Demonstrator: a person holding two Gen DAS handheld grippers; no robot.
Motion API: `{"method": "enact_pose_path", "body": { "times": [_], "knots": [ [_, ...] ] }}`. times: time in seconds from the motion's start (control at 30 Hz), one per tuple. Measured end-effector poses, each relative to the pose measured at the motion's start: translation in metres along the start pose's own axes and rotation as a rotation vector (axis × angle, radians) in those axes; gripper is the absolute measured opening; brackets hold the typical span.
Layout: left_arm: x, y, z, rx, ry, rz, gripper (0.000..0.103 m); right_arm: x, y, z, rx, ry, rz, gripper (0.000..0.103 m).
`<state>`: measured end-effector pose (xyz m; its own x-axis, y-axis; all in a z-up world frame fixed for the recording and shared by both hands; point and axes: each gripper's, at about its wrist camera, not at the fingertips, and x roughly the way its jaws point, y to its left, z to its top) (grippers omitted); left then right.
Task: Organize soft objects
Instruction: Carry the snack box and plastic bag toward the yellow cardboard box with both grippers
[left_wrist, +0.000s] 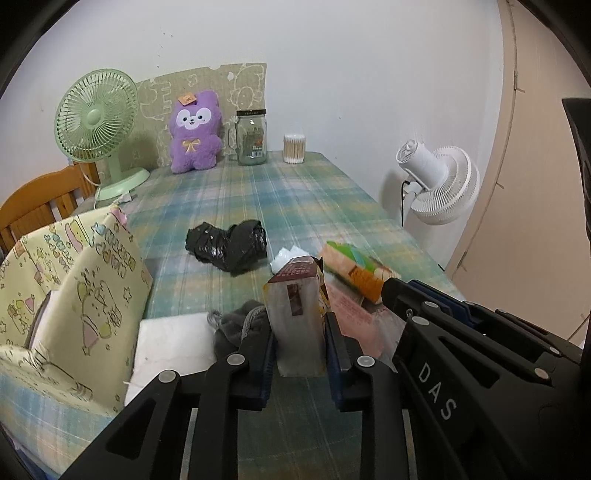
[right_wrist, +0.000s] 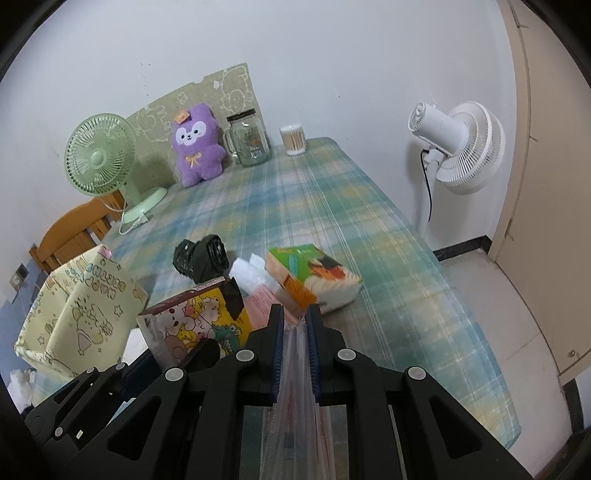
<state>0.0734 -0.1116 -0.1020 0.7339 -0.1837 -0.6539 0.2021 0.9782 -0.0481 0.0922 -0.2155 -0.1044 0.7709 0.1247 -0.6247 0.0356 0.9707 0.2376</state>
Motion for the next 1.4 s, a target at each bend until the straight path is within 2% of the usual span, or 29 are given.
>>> {"method": "enact_pose_path", "body": {
  "times": [0.63,1.4],
  "knots": [
    [-0.038,0.017,0.041,-0.02,-0.071,0.017,0.021,-0.037,0.035,0.043,-0.041,-0.102,0.009,0.015],
    [-0.081,0.066,0.066,-0.044,-0.131,0.063,0.02,-0.068,0.096,0.062,-0.09,-0.165,0.052,0.015]
  ]
}}
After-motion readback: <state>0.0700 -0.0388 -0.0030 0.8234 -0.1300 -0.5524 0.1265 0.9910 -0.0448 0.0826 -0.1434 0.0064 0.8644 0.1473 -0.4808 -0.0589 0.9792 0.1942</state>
